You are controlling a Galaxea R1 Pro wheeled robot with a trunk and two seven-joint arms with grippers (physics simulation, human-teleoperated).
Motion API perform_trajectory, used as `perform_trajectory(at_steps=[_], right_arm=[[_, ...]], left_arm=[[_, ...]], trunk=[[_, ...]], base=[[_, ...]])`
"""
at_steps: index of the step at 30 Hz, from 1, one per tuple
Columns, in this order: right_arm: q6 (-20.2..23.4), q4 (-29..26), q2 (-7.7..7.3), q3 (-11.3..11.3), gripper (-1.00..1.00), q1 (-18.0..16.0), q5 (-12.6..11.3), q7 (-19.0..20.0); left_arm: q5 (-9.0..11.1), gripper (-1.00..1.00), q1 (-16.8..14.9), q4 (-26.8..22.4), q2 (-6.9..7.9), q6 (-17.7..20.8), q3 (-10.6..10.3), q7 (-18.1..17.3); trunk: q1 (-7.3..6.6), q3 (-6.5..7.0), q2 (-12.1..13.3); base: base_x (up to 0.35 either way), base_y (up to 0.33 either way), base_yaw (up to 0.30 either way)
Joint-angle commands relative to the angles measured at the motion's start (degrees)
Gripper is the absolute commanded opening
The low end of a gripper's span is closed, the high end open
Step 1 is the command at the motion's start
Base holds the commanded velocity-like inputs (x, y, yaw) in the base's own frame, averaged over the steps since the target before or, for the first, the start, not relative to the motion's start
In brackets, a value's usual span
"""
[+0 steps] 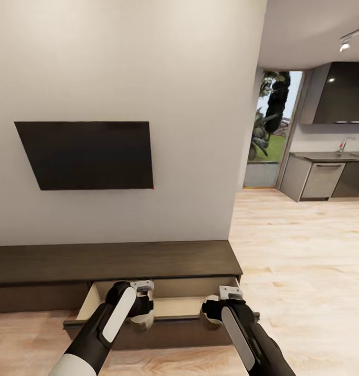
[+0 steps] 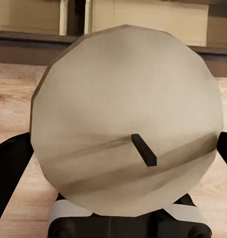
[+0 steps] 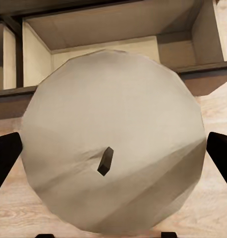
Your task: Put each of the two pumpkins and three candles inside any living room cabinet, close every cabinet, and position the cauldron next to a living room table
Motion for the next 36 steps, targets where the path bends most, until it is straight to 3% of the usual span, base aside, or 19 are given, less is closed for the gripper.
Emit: perform_trajectory(at_steps=[1, 24, 36], right_arm=[[0.1, -0.1, -0.01, 0.1, -1.00, -0.1, -0.6, -0.6], [0.1, -0.1, -0.03, 0.1, -1.00, -0.1, -0.5, -0.5], [0.0, -0.1, -0.01, 0.1, -1.00, -0.1, -0.5, -0.4]], left_arm=[[0.5, -1.00, -0.1, -0.1, 0.01, 0.1, 0.0, 0.7], [0.6, -1.00, -0.1, 0.0, 0.01, 0.1, 0.0, 0.6], [0.6, -1.00, -0.1, 0.5, -0.04, 0.1, 0.0, 0.5]], trunk=[[0.07, -0.12, -0.1], [0.07, -0.12, -0.1], [0.07, -0.12, -0.1]], base=[[0.290, 0.000, -0.001], [0.253, -0.068, 0.000], [0.031, -0.085, 0.000]])
